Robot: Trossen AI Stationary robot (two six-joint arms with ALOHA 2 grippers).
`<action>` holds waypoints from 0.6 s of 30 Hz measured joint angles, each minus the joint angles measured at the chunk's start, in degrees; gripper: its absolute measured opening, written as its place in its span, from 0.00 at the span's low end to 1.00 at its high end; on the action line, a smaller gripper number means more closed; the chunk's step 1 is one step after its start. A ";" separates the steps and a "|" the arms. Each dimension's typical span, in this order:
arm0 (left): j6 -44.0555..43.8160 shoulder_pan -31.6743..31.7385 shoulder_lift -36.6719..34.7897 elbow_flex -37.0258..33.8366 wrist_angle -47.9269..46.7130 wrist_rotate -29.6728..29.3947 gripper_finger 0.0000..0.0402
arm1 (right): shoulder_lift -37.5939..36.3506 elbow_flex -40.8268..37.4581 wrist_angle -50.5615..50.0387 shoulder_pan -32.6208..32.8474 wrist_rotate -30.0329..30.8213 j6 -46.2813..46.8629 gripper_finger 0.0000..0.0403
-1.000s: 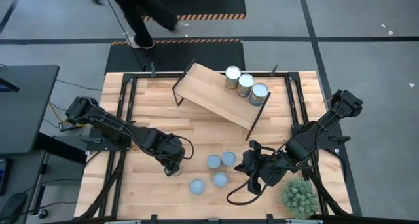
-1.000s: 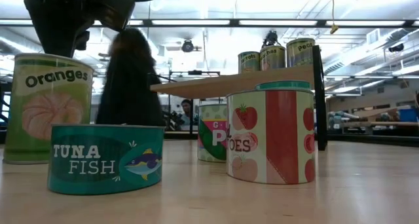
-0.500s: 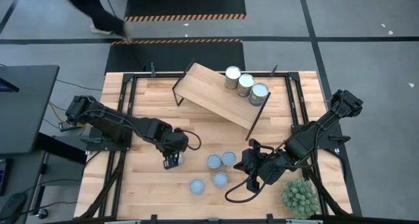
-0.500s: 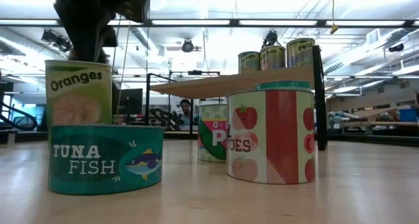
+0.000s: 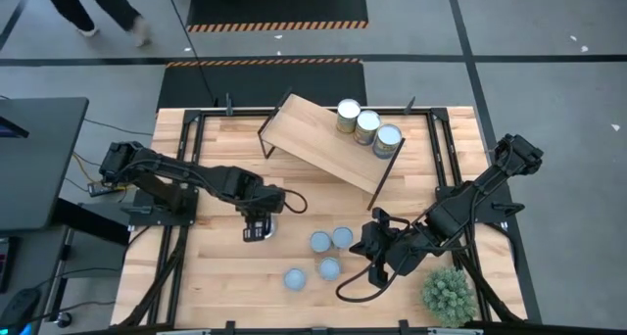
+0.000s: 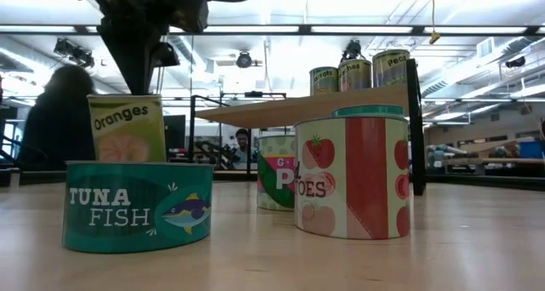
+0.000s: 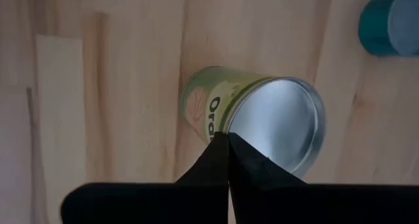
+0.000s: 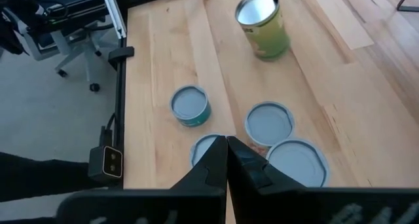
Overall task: Pick and place cans onto a shelf
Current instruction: Put the canned oranges on the shelf
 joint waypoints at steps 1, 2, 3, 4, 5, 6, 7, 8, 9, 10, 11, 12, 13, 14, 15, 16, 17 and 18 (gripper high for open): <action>1.40 0.00 0.00 0.01 0.01 -0.09 0.00 | 0.00 0.00 0.00 -0.08 -0.02 0.30 0.02; 2.85 0.01 0.00 0.03 0.00 -0.11 0.00 | 0.00 0.00 0.00 -0.19 -0.02 0.44 0.02; 4.48 0.05 0.00 0.04 0.02 -0.15 0.00 | 0.00 0.00 0.00 -0.29 -0.03 0.47 0.02; 6.08 0.18 0.00 0.07 0.02 -0.26 0.00 | 0.00 0.00 0.00 -0.35 -0.04 0.47 0.02; 7.21 0.31 0.00 0.07 0.02 -0.33 0.00 | 0.00 0.00 0.00 -0.43 -0.04 0.47 0.02; 8.41 0.65 0.00 0.07 0.02 -0.37 0.00 | 0.00 0.00 0.00 -0.51 -0.04 0.47 0.02; 9.55 1.01 0.00 0.07 0.02 -0.37 0.00 | 0.00 0.00 0.00 -0.61 -0.06 0.48 0.02; 10.79 1.45 0.00 0.07 0.02 -0.41 0.00 | 0.00 0.00 0.00 -0.75 -0.33 0.59 0.02; 11.92 1.88 0.00 0.07 0.03 -0.51 0.00 | 0.00 0.00 0.00 -0.90 -0.85 0.65 0.02; 13.32 2.29 0.00 0.07 0.03 -0.54 0.00 | 0.00 0.00 0.00 -1.11 -1.34 0.65 0.02; 15.00 2.70 0.00 0.07 0.04 -0.55 0.00 | 0.00 0.00 0.00 -1.28 -1.59 0.67 0.02; 16.56 3.12 0.00 0.07 0.06 -0.55 0.00 | 0.00 0.00 0.00 -1.44 -1.79 0.68 0.02; 18.08 3.54 0.00 0.07 0.07 -0.54 0.00 | 0.00 0.00 0.00 -1.58 -2.08 0.82 0.02; 19.41 3.97 0.00 0.07 0.10 -0.54 0.00 | 0.00 0.00 0.00 -1.71 -2.37 0.99 0.02; 20.53 4.37 0.00 0.07 0.17 -0.51 0.00 | 0.00 0.00 0.00 -1.87 -2.63 1.07 0.02; 21.61 4.80 0.00 0.07 0.25 -0.40 0.00 | 0.00 0.00 0.00 -1.97 -2.77 1.11 0.02; 22.76 5.25 0.00 0.07 0.28 -0.22 0.00 | 0.00 0.00 0.00 -2.00 -2.79 1.19 0.02; 23.76 5.73 0.00 0.07 0.26 0.18 0.00 | 0.00 0.00 0.00 -2.11 -2.75 1.39 0.02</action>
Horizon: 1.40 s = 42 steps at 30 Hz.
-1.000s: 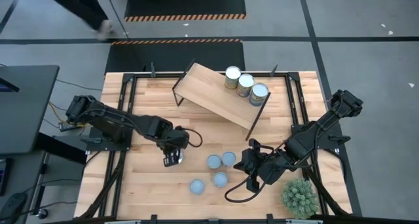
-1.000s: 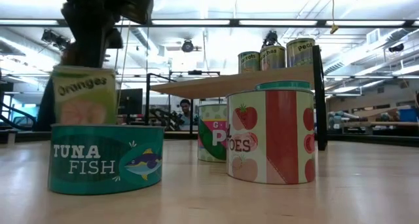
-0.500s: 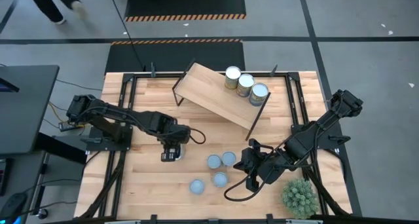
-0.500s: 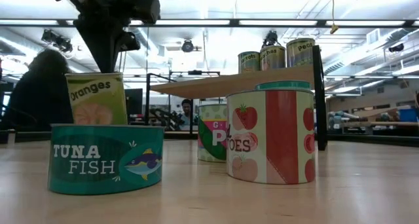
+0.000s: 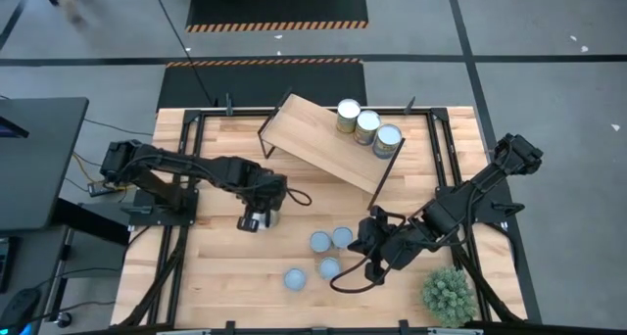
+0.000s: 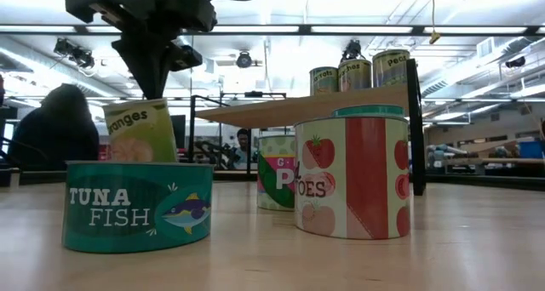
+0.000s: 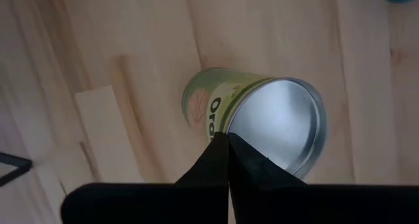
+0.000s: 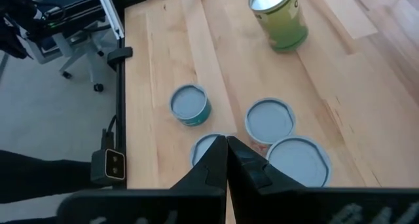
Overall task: Pick and place cans onto a shelf
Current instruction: Put the canned oranges on the shelf
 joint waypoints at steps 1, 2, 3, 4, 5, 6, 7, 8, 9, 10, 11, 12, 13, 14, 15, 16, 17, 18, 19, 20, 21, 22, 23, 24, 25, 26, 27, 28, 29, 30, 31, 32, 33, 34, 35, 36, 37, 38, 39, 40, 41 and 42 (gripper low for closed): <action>0.99 0.52 0.00 0.00 0.00 0.44 0.00 | 0.00 0.00 0.00 -0.18 0.00 0.17 0.02; 2.20 1.04 0.00 0.00 0.00 0.86 0.00 | 0.00 0.00 0.00 -0.27 0.00 0.36 0.02; 3.28 1.56 0.00 0.00 0.00 1.17 0.00 | 0.00 0.00 0.00 -0.48 0.00 0.55 0.02; 4.18 2.11 0.00 -0.01 0.03 1.42 0.00 | 0.00 0.00 0.00 -0.63 0.00 0.57 0.02; 5.24 2.72 0.15 -0.08 0.12 1.81 0.00 | 0.00 0.00 0.00 -0.81 0.02 0.59 0.02; 6.14 3.35 0.25 -0.21 0.14 2.27 0.00 | 0.00 0.00 0.00 -0.98 0.02 0.61 0.02; 6.90 4.04 0.31 -0.47 0.02 2.86 0.00 | 0.00 0.00 0.00 -1.16 0.03 0.75 0.02; 7.85 4.63 0.69 -0.59 -0.33 3.52 0.00 | 0.00 0.00 0.00 -1.37 0.03 0.92 0.02; 8.46 5.11 1.12 -0.59 -0.15 3.98 0.00 | 0.00 0.00 0.00 -1.54 0.04 1.06 0.02; 9.30 5.63 1.58 -0.61 0.00 4.25 0.00 | 0.00 0.00 0.04 -1.68 0.05 1.09 0.02; 9.77 6.04 1.88 -0.63 -0.20 4.37 0.00 | 0.00 0.00 0.13 -1.80 0.06 1.11 0.02; 10.17 6.32 2.11 -0.63 -0.20 4.43 0.00 | 0.00 0.00 0.35 -1.91 0.09 1.19 0.02; 10.61 6.54 2.31 -0.63 -0.10 4.41 0.00 | 0.00 0.00 0.56 -1.99 0.11 1.22 0.02; 10.87 6.72 2.55 -0.63 -0.08 4.39 0.00 | 0.00 0.00 0.55 -2.03 0.11 1.22 0.02; 10.93 6.79 2.67 -0.63 -0.06 4.31 0.00 | 0.00 0.00 0.65 -2.04 0.13 1.22 0.02; 10.94 6.78 2.66 -0.63 -0.02 4.11 0.01 | 0.00 0.00 0.90 -2.05 0.16 1.22 0.02; 11.09 6.77 2.62 -0.63 0.13 3.77 0.02 | 0.00 0.00 0.95 -2.07 0.15 1.23 0.02; 11.19 6.76 2.62 -0.63 0.33 3.09 0.03 | 0.00 0.00 0.88 -2.11 0.15 1.28 0.02; 11.21 6.72 2.62 -0.63 0.44 2.40 0.05 | 0.00 0.00 0.92 -2.11 0.15 1.53 0.02; 11.23 6.68 2.62 -0.63 0.44 2.02 0.07 | 0.00 0.00 0.90 -2.13 0.15 1.64 0.02; 11.25 6.68 2.62 -0.63 0.46 2.02 0.09 | 0.00 0.00 0.91 -2.17 0.15 1.65 0.02; 11.23 6.68 2.62 -0.63 0.46 1.96 0.12 | 0.00 0.00 0.88 -2.25 0.15 1.69 0.02; 11.21 6.70 2.62 -0.63 0.47 1.93 0.15 | 0.00 0.00 0.89 -2.29 0.17 1.80 0.02; 11.21 6.69 2.62 -0.63 0.52 1.89 0.18 | 0.00 0.00 0.90 -2.36 0.15 1.84 0.02; 11.17 6.69 2.62 -0.63 0.62 1.87 0.21 | 0.00 0.00 0.88 -2.39 0.16 1.85 0.02; 11.02 6.70 2.62 -0.63 0.66 1.80 0.23 | 0.00 0.00 0.90 -2.44 0.15 1.85 0.02; 10.81 6.68 2.62 -0.63 0.63 1.61 0.26 | 0.00 0.00 0.90 -2.50 0.15 1.85 0.02; 10.06 6.68 2.62 -0.63 0.65 1.20 0.28 | 0.00 0.00 0.90 -2.54 0.15 1.85 0.02; 9.51 6.68 2.62 -0.63 0.64 0.86 0.30 | 0.00 0.00 0.90 -2.56 0.17 1.85 0.02; 8.91 6.70 2.62 -0.63 0.63 0.75 0.32 | 0.00 0.00 0.93 -2.60 0.15 1.85 0.02; 7.99 6.70 2.58 -0.61 0.61 0.67 0.34 | 0.00 0.00 0.98 -2.65 0.15 1.85 0.02; 7.43 6.70 2.55 -0.46 0.51 0.60 0.35 | 0.00 0.00 1.08 -2.65 0.15 1.85 0.02; 6.73 6.70 2.54 -0.20 0.52 0.59 0.37 | 0.00 0.00 1.21 -2.65 0.15 1.85 0.02; 6.45 6.70 2.51 0.12 0.48 0.56 0.39 | 0.00 0.00 1.30 -2.65 0.15 1.85 0.02; 6.13 6.70 2.51 0.47 0.22 0.59 0.40 | 0.00 0.00 1.31 -2.65 0.15 1.85 0.02; 5.53 6.68 2.49 0.73 -0.15 0.60 0.42 | 0.00 0.00 1.31 -2.65 0.15 1.85 0.02; 5.09 6.68 2.49 0.98 -0.70 0.70 0.43 | 0.00 0.00 1.31 -2.65 0.15 1.85 0.02; 4.82 6.70 2.49 1.21 -1.25 0.76 0.45 | 0.00 0.00 1.33 -2.65 0.15 2.06 0.02; 4.74 6.69 2.49 1.47 -1.68 0.82 0.47 | 0.00 0.00 1.33 -2.65 0.15 2.24 0.02; 4.69 6.68 2.49 1.64 -2.08 0.86 0.49 | 0.00 0.00 1.33 -2.65 0.15 2.28 0.02; 4.59 6.68 2.49 1.79 -2.72 0.90 0.51 | 0.00 0.00 1.39 -2.65 0.15 2.29 0.02; 3.92 6.68 2.45 1.90 -3.09 0.91 0.53 | 0.00 0.00 1.52 -2.65 0.15 2.29 0.02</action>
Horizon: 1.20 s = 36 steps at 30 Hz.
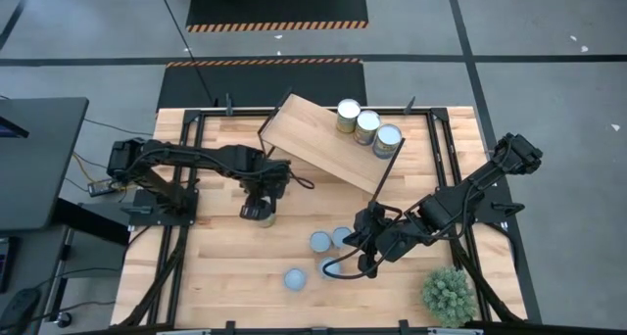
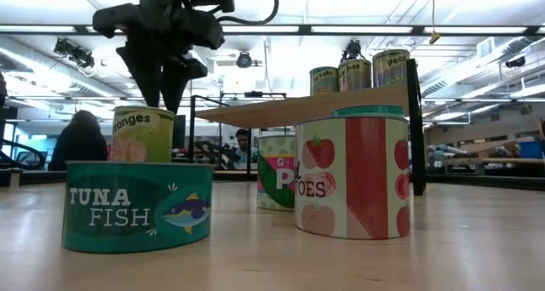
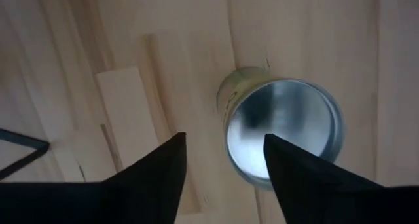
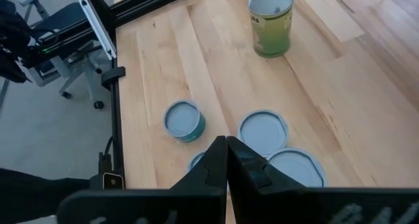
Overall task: Pick and place cans onto a shelf
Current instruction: Put the canned oranges on the shelf
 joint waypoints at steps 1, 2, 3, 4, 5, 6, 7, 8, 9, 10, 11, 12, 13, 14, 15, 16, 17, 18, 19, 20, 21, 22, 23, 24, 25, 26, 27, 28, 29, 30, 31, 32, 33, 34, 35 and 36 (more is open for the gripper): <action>-0.41 0.00 -0.23 0.04 -0.23 0.03 0.54 | 0.00 0.00 0.20 0.00 0.00 0.00 0.02; -0.71 0.00 -0.56 0.04 -0.71 0.02 0.56 | 0.00 0.00 0.31 0.00 0.00 0.00 0.02; -1.13 0.00 -0.96 0.04 -0.99 0.00 0.58 | 0.00 0.00 0.35 0.00 0.00 0.01 0.02; -1.60 0.00 -1.49 0.05 -1.12 -0.02 0.59 | 0.00 0.00 0.45 0.00 0.00 0.02 0.02; -1.84 -0.09 -2.00 0.07 -1.29 -0.04 0.60 | 0.00 0.00 0.55 0.00 0.00 0.00 0.02; -1.85 -0.21 -2.77 0.07 -1.59 -0.18 0.61 | 0.00 0.00 0.73 0.00 0.00 0.02 0.02; -1.89 -0.31 -3.64 0.07 -1.86 -0.54 0.61 | 0.00 0.00 0.82 0.00 0.00 0.00 0.02; -2.12 -0.31 -4.46 0.09 -1.88 -0.67 0.62 | 0.00 0.00 0.77 0.00 0.00 0.00 0.02; -2.83 -0.33 -5.25 0.15 -1.78 -0.65 0.62 | 0.00 0.00 0.77 0.00 0.00 0.00 0.02; -4.08 -0.33 -5.96 0.13 -1.84 -0.30 0.61 | 0.00 0.00 0.79 0.00 0.00 -0.02 0.02; -5.79 -0.32 -6.51 0.14 -1.71 0.67 0.61 | 0.00 0.00 0.79 0.00 0.00 -0.04 0.02; -7.81 -0.33 -7.00 0.15 -1.31 1.81 0.61 | 0.00 0.00 0.87 0.00 0.03 -0.07 0.02; -9.69 -0.43 -7.30 0.15 -1.25 2.77 0.61 | 0.00 0.00 0.91 0.00 0.10 -0.09 0.02; -11.66 -0.72 -7.46 0.15 -1.31 2.92 0.61 | 0.00 0.00 0.93 0.00 0.24 -0.11 0.02; -13.69 -1.06 -7.47 0.15 -1.25 2.65 0.62 | 0.00 0.00 1.03 0.00 0.46 -0.12 0.02; -15.51 -1.39 -7.47 0.13 -1.38 2.31 0.62 | 0.00 0.00 1.10 0.00 0.50 -0.20 0.02; -16.21 -1.83 -7.45 0.13 -1.50 1.71 0.63 | 0.00 0.00 1.10 0.00 0.52 -0.31 0.02; -16.70 -2.33 -7.45 0.13 -1.50 1.34 0.64 | 0.00 0.00 1.16 0.00 0.52 -0.47 0.02; -16.60 -2.90 -7.45 0.13 -1.50 1.29 0.66 | 0.00 0.00 1.31 0.00 0.55 -0.53 0.02; -16.46 -3.34 -7.45 0.13 -1.52 1.23 0.68 | 0.00 0.00 1.42 0.00 0.55 -0.60 0.02; -16.35 -3.84 -7.45 0.13 -1.50 1.09 0.70 | 0.00 0.00 1.43 0.00 0.55 -0.66 0.02; -16.36 -4.29 -7.45 0.13 -1.52 1.07 0.72 | 0.00 0.00 1.50 0.00 0.55 -0.66 0.02; -16.42 -4.64 -7.45 0.13 -1.61 1.09 0.75 | 0.00 0.00 1.52 0.00 0.55 -0.66 0.02; -16.57 -5.01 -7.45 0.13 -1.79 1.12 0.78 | 0.00 0.00 1.52 0.00 0.57 -0.66 0.02; -16.65 -5.38 -7.43 0.11 -1.89 1.27 0.80 | 0.00 0.00 1.52 0.00 0.57 -0.61 0.02; -16.69 -5.70 -7.44 0.11 -1.86 1.42 0.83 | 0.00 0.00 1.52 0.00 0.57 -0.43 0.02; -16.71 -6.03 -7.44 0.11 -1.87 1.47 0.86 | 0.00 0.00 1.52 0.00 0.61 -0.37 0.02; -16.77 -6.37 -7.43 0.11 -2.05 1.55 0.89 | 0.00 0.00 1.59 0.00 0.61 -0.32 0.02; -16.80 -6.74 -7.49 0.11 -2.38 1.77 0.91 | 0.00 0.00 1.87 0.00 0.63 -0.29 0.02; -16.76 -7.09 -7.60 0.11 -2.76 2.33 0.93 | 0.00 0.00 2.27 0.00 0.65 -0.28 0.02; -16.76 -7.50 -7.78 0.09 -3.16 2.73 0.95 | 0.00 0.00 2.46 0.00 0.66 -0.28 0.02; -16.74 -7.89 -7.92 0.11 -3.90 2.88 0.96 | 0.00 0.00 2.48 0.00 0.66 -0.28 0.02; -16.68 -8.25 -7.93 0.11 -4.76 2.83 0.98 | 0.00 0.00 2.47 0.00 0.66 -0.28 0.02; -16.33 -8.66 -7.93 0.10 -5.66 2.62 0.98 | 0.00 0.00 2.46 0.00 0.66 -0.26 0.02; -15.71 -9.04 -7.94 0.07 -6.27 2.05 0.98 | 0.00 0.00 2.46 0.00 0.66 -0.26 0.02; -15.39 -9.38 -8.01 0.07 -6.51 1.61 0.99 | 0.00 0.00 2.46 0.00 0.66 -0.26 0.02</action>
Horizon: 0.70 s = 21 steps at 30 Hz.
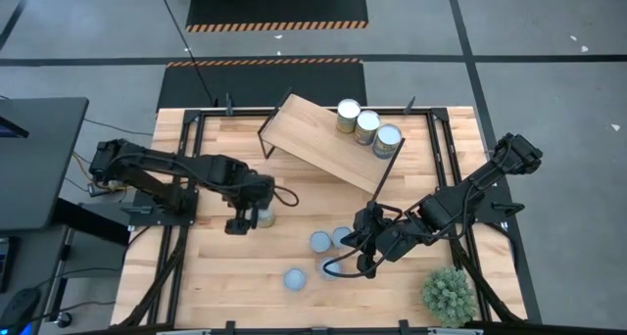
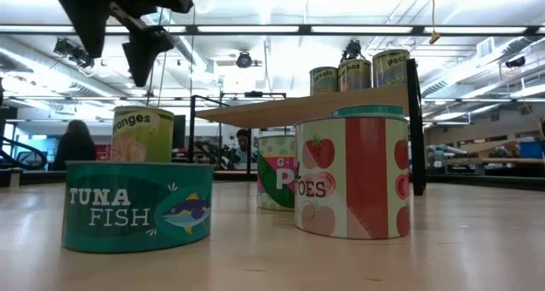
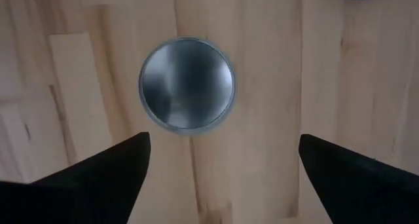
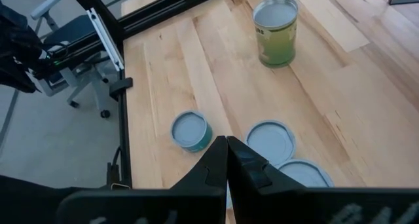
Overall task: Pick and place cans onto a shelf
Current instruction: Put the canned oranges on the shelf
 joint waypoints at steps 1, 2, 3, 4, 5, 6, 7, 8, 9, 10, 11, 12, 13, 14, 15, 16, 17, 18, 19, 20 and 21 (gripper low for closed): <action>0.13 -0.26 -0.09 -0.10 0.27 -0.31 0.99 | 0.00 0.00 0.00 0.00 0.00 0.00 0.02; 0.08 -0.50 -0.18 -0.56 1.57 -0.56 0.99 | -0.01 0.00 0.00 0.00 0.01 0.00 0.02; 0.11 -0.66 -0.16 -1.15 2.86 -0.65 0.99 | 0.00 0.00 0.01 -0.07 0.12 0.00 0.02; 0.13 -0.89 -0.10 -1.83 3.90 -0.97 0.99 | 0.00 0.00 0.02 -0.09 0.48 0.00 0.02; 0.13 -1.05 -0.07 -2.57 4.80 -1.78 0.99 | -0.02 0.00 0.06 -0.09 0.72 0.01 0.02; 0.12 -1.22 -0.07 -3.29 5.42 -2.80 0.99 | 0.00 0.00 0.25 -0.11 0.85 0.00 0.02; 0.09 -1.27 -0.07 -4.15 6.03 -3.46 0.99 | 0.00 0.00 0.51 -0.11 0.87 0.05 0.02; -0.08 -1.19 -0.07 -5.03 6.44 -3.89 0.99 | 0.00 0.00 0.65 -0.09 0.87 0.21 0.02; -0.32 -1.08 -0.07 -5.90 6.80 -4.17 0.99 | 0.00 0.00 0.75 -0.09 0.87 0.24 0.02; -0.91 -1.06 -0.07 -6.69 7.44 -4.41 0.99 | -0.01 0.00 0.79 -0.09 0.87 0.24 0.02; -1.69 -1.06 -0.07 -7.35 8.27 -4.54 0.99 | 0.00 0.00 0.78 -0.09 0.87 0.24 0.02; -2.30 -1.06 -0.07 -7.91 9.19 -4.58 0.99 | 0.00 0.00 0.79 -0.10 0.87 0.24 0.02; -3.12 -1.06 -0.07 -8.37 9.91 -4.56 0.99 | -0.01 0.00 0.76 -0.11 0.87 0.25 0.02; -3.75 -1.08 -0.07 -8.68 10.50 -4.56 0.99 | 0.00 0.00 0.79 -0.11 0.87 0.26 0.02; -4.50 -1.15 -0.07 -8.95 11.09 -4.60 0.99 | 0.00 0.00 0.76 -0.09 0.85 0.26 0.02; -4.96 -1.15 -0.07 -9.11 11.40 -4.69 0.99 | -0.02 0.00 0.79 -0.09 0.86 0.24 0.02; -5.65 -1.15 -0.07 -9.21 11.30 -4.91 0.99 | -0.01 0.00 0.79 -0.09 0.87 0.24 0.02; -6.00 -1.14 -0.07 -9.22 11.21 -5.03 0.99 | -0.01 0.00 0.76 -0.10 0.87 0.22 0.02; -6.25 -1.11 -0.07 -9.22 11.34 -5.18 0.99 | -0.01 0.00 0.76 -0.11 0.87 0.20 0.02; -6.44 -1.12 -0.07 -9.22 11.37 -5.28 0.99 | 0.00 0.00 0.76 -0.10 0.87 0.17 0.02; -6.62 -1.11 -0.07 -9.22 11.39 -5.50 0.99 | -0.01 0.00 0.77 -0.09 0.87 0.13 0.02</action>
